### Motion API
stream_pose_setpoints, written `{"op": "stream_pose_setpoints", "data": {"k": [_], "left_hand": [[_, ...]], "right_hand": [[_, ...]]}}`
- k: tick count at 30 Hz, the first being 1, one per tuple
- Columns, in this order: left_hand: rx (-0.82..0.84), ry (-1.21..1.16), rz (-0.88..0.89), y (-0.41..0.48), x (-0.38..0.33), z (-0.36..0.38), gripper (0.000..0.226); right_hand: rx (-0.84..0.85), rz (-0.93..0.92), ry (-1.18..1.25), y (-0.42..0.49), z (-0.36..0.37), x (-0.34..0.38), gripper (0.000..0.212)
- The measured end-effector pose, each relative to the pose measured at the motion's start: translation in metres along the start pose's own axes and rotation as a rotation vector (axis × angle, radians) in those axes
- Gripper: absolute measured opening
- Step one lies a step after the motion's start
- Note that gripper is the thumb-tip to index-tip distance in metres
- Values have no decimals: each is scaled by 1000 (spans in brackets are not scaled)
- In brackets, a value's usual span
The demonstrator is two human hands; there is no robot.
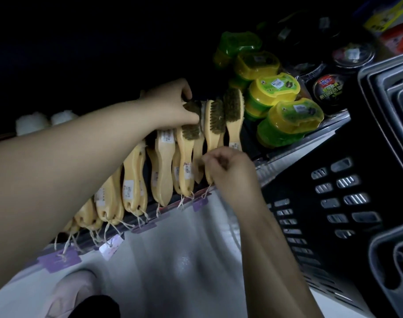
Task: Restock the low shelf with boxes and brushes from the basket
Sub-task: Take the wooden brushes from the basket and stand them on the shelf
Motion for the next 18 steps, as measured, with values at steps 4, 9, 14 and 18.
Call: {"op": "stream_pose_setpoints", "data": {"k": [4,9,14,18], "left_hand": [[87,-214,86,-6,8,-5,45],[111,-260,173,-19,8,-11,43],[4,71,116,-22,11,-9,62],[33,342,30,-22,16,0,72]], "right_hand": [[119,-33,-96,1,31,15,20],[128,41,-30,6,41,10,16],[-63,49,17,14,13,5,6],[-42,60,-119,16,19,7,15]]}}
Point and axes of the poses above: each hand's wrist, its own y-axis towards the middle knuckle, its own z-axis out of the palm, x = y × z, the point moved 7 cm from there along y, towards the middle knuckle, and after that the axes turned 14 degrees about x, right-handed, at the moved point
